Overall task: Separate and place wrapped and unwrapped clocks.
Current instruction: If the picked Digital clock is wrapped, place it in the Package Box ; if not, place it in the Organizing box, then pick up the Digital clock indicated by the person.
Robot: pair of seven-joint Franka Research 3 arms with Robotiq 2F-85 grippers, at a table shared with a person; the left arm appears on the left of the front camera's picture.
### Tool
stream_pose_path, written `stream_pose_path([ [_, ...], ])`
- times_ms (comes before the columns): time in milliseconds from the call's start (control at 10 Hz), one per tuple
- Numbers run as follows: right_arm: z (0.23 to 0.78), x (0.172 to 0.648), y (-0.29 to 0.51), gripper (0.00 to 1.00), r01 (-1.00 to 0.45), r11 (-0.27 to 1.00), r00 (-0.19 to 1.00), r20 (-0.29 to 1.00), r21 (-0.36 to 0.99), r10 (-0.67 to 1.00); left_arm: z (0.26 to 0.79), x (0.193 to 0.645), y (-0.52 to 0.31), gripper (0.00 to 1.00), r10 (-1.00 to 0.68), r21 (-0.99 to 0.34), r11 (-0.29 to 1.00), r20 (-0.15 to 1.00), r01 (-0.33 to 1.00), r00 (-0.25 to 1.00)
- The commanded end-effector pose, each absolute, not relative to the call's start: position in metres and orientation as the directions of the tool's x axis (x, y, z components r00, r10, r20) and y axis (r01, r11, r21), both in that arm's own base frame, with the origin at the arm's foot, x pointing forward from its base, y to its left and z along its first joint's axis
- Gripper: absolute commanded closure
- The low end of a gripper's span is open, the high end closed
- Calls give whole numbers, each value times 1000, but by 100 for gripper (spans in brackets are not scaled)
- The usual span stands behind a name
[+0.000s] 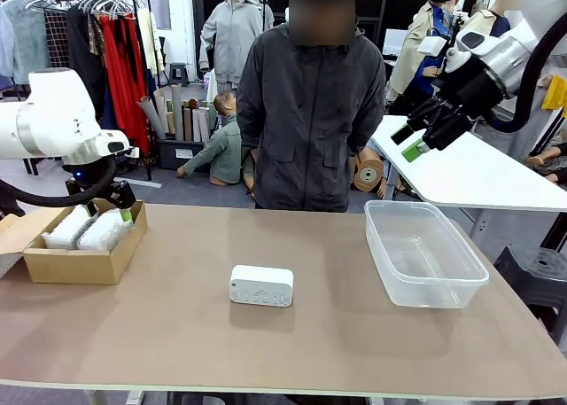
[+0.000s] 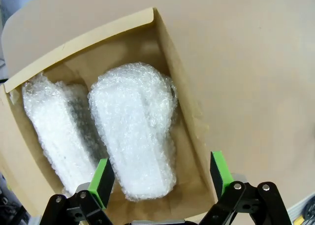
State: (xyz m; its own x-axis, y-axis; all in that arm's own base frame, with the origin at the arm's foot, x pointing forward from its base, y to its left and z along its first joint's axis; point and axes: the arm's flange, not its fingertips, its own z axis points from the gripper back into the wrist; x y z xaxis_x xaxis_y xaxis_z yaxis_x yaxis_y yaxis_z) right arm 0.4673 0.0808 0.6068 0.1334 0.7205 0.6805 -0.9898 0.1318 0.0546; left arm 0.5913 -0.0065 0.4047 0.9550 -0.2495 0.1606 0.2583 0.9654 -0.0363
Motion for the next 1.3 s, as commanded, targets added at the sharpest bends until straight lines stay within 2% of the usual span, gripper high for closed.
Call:
stream_pose_path([
  [0,606,465,82,0,-989,140,130,687,42,715,400,592,-7,0,-242,-36,967,165,251,956],
  [800,606,465,82,0,-989,140,130,687,42,715,399,592,-7,0,-249,-38,965,155,258,956],
  [900,606,465,82,0,-989,140,130,687,42,715,400,596,-27,0,-385,-113,910,131,400,914],
  [1000,606,465,82,0,-989,140,130,687,42,715,412,605,-29,0,-471,-205,851,107,483,876],
  [1100,606,465,82,0,-989,140,130,687,42,715,415,612,-42,0,-505,-322,786,159,529,848],
  [1200,606,465,82,0,-989,140,130,687,42,715,422,622,-48,0,-555,-380,722,181,578,812],
])
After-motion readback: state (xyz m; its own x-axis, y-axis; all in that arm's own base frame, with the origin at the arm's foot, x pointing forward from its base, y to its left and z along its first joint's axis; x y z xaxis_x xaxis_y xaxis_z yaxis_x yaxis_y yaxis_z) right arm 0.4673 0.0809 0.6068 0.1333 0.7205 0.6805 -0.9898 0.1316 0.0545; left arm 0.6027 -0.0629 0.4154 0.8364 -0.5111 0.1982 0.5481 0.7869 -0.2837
